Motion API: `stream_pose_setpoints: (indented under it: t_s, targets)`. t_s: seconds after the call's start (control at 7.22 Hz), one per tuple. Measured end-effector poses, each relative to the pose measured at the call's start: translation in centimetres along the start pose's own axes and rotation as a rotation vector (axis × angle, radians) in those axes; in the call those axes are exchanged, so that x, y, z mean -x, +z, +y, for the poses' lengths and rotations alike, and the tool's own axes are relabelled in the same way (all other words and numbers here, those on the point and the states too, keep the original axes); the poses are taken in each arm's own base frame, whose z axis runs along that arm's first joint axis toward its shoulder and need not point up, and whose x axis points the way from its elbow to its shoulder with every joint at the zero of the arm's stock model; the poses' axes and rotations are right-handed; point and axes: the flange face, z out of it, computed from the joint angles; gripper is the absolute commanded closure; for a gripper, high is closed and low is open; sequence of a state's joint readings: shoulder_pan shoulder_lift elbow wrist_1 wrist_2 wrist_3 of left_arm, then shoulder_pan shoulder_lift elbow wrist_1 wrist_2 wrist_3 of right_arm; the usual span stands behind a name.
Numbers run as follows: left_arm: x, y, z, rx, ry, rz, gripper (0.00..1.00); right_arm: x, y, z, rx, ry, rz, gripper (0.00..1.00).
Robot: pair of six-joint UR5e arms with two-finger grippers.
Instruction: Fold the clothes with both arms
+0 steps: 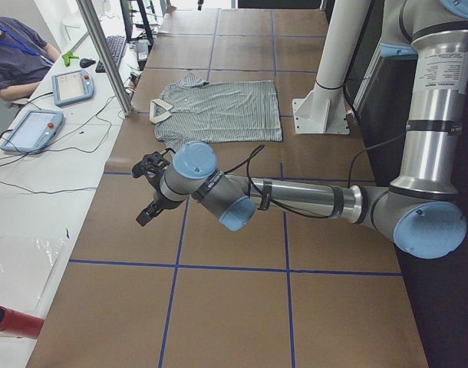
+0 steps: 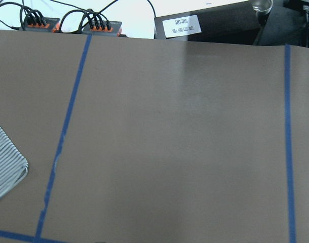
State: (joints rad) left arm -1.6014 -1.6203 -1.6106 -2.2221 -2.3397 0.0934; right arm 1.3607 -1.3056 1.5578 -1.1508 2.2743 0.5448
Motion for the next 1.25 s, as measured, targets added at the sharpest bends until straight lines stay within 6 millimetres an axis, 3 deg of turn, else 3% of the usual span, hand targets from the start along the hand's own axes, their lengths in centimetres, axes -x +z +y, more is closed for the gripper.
stream_pose_setpoints:
  t_s: [0.42, 0.55, 0.83, 1.25]
  targets:
    - [0.0, 0.0, 0.0, 0.000, 0.002, 0.000, 0.00, 16.5, 9.5, -1.4, -0.091, 0.159, 0.021, 0.22]
    - [0.0, 0.0, 0.0, -0.001, 0.002, 0.001, 0.00, 20.2, 12.9, -1.1, -0.116, 0.182, 0.017, 0.22]
    - [0.0, 0.0, 0.1, 0.000, 0.001, 0.001, 0.00, 22.8, 18.1, 0.9, -0.136, 0.181, 0.023, 0.23]
    - [0.0, 0.0, 0.1, 0.001, 0.000, 0.001, 0.00, 24.7, 21.7, 3.9, -0.151, 0.147, 0.059, 0.27]
